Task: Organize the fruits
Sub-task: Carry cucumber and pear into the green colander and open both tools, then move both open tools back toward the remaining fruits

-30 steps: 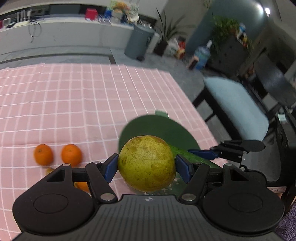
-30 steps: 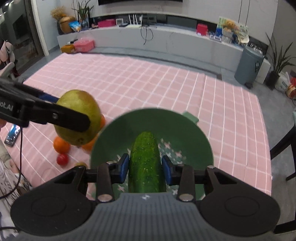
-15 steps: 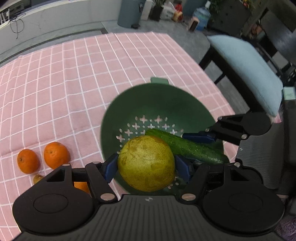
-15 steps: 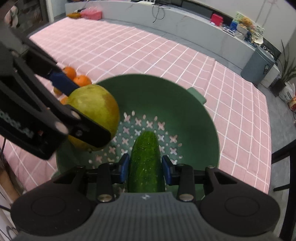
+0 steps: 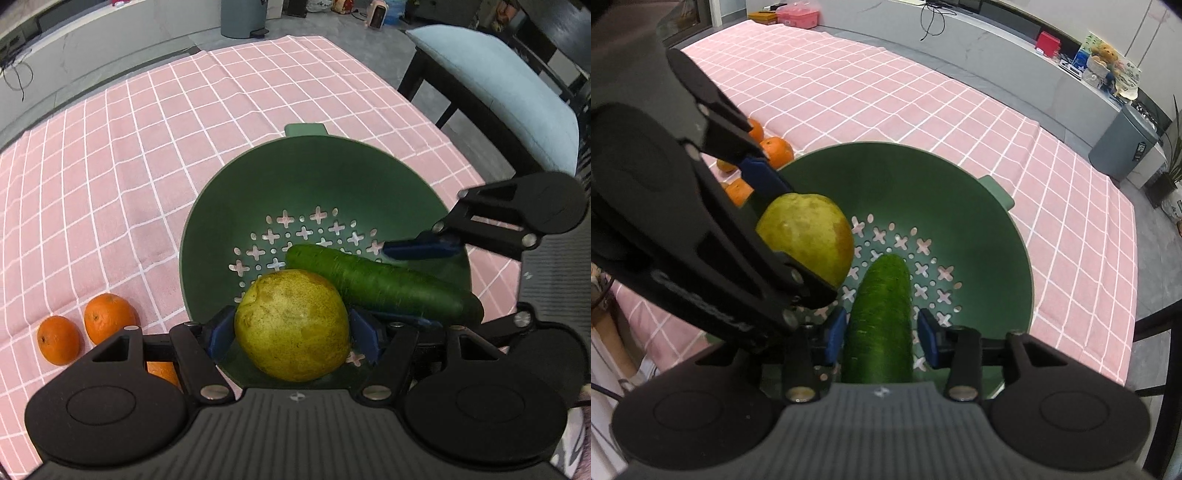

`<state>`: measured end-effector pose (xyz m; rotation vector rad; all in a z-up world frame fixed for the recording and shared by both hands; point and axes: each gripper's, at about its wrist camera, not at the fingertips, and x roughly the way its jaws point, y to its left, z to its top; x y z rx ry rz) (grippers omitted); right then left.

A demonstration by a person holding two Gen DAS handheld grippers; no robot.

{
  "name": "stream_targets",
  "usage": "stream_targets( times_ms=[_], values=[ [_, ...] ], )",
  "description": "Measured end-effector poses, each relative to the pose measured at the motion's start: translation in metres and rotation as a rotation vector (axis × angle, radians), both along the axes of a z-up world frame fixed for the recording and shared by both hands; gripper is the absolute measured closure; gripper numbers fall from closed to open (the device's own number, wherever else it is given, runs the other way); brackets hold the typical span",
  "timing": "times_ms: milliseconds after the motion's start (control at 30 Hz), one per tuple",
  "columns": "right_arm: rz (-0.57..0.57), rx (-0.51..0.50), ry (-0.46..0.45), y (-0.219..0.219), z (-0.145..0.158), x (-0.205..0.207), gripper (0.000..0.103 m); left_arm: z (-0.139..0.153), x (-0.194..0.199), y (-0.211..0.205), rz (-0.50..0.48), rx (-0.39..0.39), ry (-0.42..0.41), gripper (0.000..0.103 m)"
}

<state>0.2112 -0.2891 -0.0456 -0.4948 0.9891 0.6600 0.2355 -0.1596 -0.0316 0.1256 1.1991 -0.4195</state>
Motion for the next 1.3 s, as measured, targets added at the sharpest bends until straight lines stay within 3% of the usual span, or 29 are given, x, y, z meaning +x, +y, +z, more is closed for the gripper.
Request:
stream_targets(
  times_ms=[200, 333, 400, 500, 700, 900, 1000, 1067, 1300],
  values=[
    [-0.002, -0.049, 0.005, 0.001, -0.002, -0.011, 0.052, -0.007, -0.004, -0.003, -0.009, -0.007, 0.027, 0.025],
    [-0.027, -0.059, -0.016, -0.002, 0.001, -0.019, 0.046, -0.006, -0.009, -0.004, 0.001, 0.013, 0.003, 0.024],
    [-0.041, -0.047, -0.020, -0.006, 0.006, -0.021, 0.037, 0.000, -0.010, -0.001, 0.015, -0.015, -0.009, 0.022],
    [-0.069, -0.024, -0.031, -0.009, 0.017, -0.026, 0.034, 0.013, -0.013, 0.004, 0.027, -0.058, -0.031, 0.020],
    [-0.199, 0.034, -0.086, -0.011, 0.040, -0.035, 0.025, 0.049, -0.032, 0.022, 0.061, -0.101, -0.132, 0.020],
    [-0.387, 0.187, -0.138, -0.011, 0.056, -0.057, 0.023, 0.073, -0.058, 0.054, 0.113, -0.124, -0.246, 0.020],
    [-0.438, 0.245, -0.162, -0.005, 0.057, -0.073, 0.020, 0.079, -0.073, 0.071, 0.125, -0.136, -0.295, 0.020],
    [-0.484, 0.260, -0.202, 0.003, 0.058, -0.086, 0.010, 0.079, -0.082, 0.081, 0.125, -0.135, -0.330, 0.020],
    [-0.544, 0.324, -0.265, 0.028, 0.059, -0.124, 0.010, 0.071, -0.111, 0.121, 0.142, -0.111, -0.412, 0.021]
  ],
)
